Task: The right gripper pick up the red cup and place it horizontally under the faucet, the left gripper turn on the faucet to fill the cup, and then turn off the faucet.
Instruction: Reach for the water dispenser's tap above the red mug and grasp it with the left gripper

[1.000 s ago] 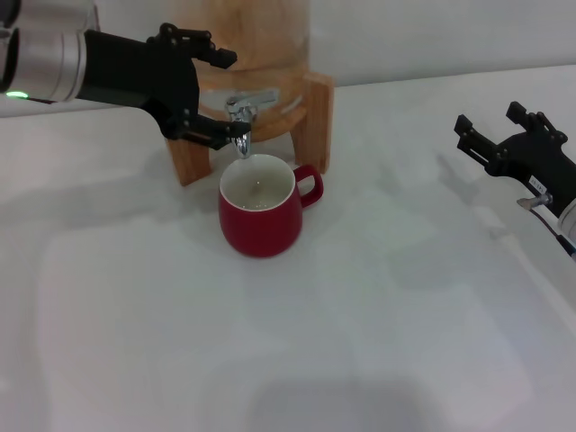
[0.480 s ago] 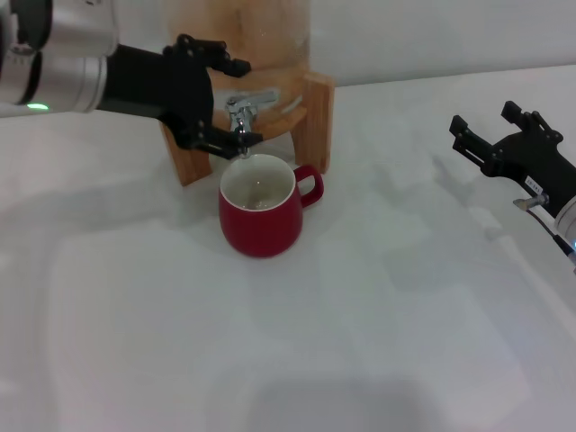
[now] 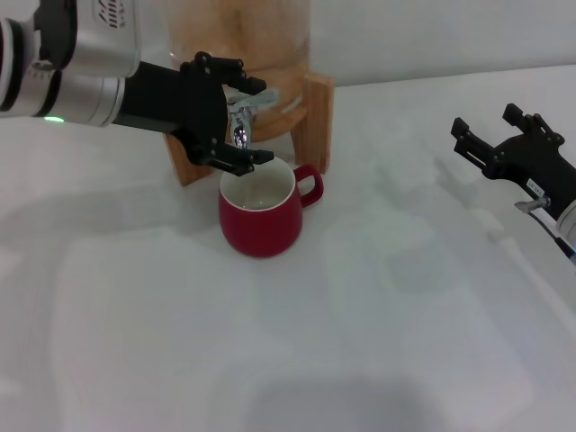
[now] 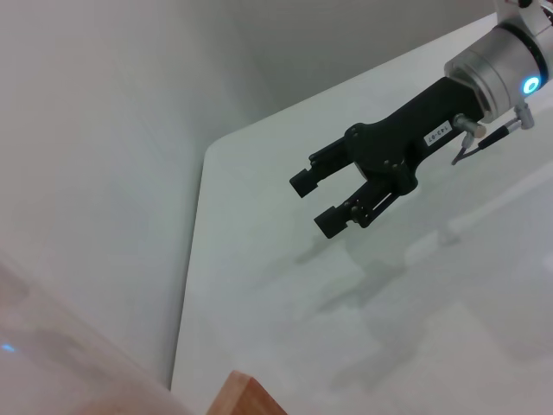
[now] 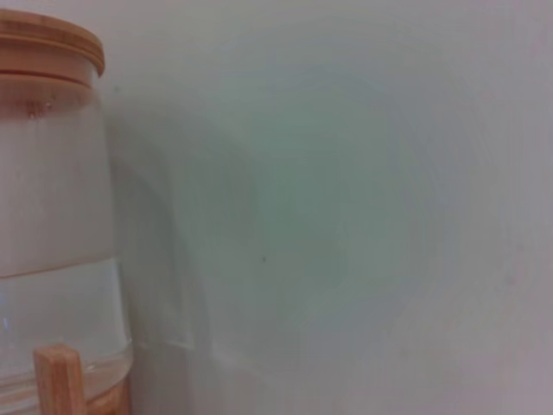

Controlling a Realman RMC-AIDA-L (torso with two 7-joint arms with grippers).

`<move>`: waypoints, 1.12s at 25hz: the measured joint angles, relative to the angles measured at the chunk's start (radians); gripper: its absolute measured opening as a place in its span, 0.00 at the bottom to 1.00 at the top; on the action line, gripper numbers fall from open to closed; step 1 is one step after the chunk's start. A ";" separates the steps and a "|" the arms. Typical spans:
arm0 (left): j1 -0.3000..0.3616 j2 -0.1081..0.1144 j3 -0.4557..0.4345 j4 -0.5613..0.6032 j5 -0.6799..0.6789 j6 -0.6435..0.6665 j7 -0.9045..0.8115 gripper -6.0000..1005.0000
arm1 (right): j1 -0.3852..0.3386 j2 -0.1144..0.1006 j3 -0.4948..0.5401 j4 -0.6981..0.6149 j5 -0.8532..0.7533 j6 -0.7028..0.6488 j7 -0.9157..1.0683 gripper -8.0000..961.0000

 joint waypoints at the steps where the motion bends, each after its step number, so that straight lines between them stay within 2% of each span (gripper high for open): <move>1: 0.000 0.000 0.000 0.002 0.000 0.000 0.000 0.85 | -0.001 0.000 0.000 0.001 0.000 0.000 0.000 0.91; 28: -0.017 0.014 0.000 -0.006 0.029 -0.013 0.061 0.85 | 0.005 -0.001 0.000 -0.002 0.007 -0.001 -0.001 0.91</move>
